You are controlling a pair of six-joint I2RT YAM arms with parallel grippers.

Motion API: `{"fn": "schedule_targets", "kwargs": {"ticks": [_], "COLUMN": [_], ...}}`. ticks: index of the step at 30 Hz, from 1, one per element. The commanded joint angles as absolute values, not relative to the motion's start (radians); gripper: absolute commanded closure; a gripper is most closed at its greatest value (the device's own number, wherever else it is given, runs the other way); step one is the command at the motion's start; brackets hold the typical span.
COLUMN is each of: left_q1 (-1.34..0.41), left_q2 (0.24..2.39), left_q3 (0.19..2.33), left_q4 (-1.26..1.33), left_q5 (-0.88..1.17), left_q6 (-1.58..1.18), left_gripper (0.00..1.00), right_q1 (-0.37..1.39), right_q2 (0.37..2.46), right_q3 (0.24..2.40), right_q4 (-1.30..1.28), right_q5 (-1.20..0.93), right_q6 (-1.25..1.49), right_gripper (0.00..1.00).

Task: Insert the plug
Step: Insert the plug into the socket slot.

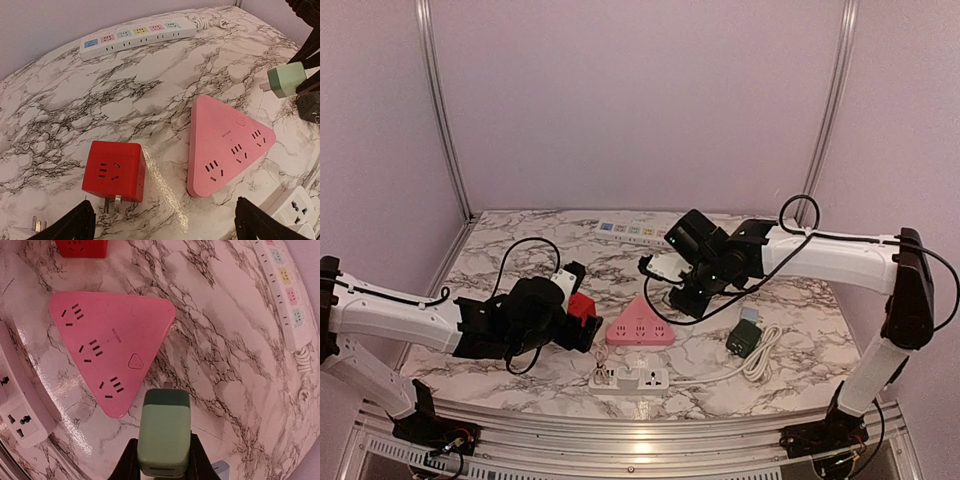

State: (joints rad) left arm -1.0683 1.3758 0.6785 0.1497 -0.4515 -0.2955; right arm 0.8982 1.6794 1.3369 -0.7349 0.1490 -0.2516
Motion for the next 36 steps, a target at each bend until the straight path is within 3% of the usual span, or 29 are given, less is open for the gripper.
{"fn": "schedule_targets", "kwargs": {"ticks": [1,7,12,36], "left_q1": [-1.052,-0.991,-0.935,-0.916], "left_q2": [1.395,1.308,1.238,1.321], "left_q3": [0.77,0.613,0.494,0.515], "left_q4": [0.152,0.303,0.432,0.437], "left_q5": [-0.522,-0.576,-0.485,-0.412], "left_q6": [-0.285,-0.328,-0.399,-0.417], "left_gripper": [0.01,0.01,0.01,0.01], "right_q1": [0.899,0.9,0.899,1.027], "right_q2": [1.704,1.753,1.812,1.954], "right_q3": [1.428,1.525,1.577,1.641], "right_q4": [-0.776,-0.856,-0.919,-1.025], "right_q5": [0.143,0.138,0.185,0.308], "right_q6": [-0.278,-0.31,-0.338,-0.403], "right_gripper": [1.0,1.0,1.0,1.0]}}
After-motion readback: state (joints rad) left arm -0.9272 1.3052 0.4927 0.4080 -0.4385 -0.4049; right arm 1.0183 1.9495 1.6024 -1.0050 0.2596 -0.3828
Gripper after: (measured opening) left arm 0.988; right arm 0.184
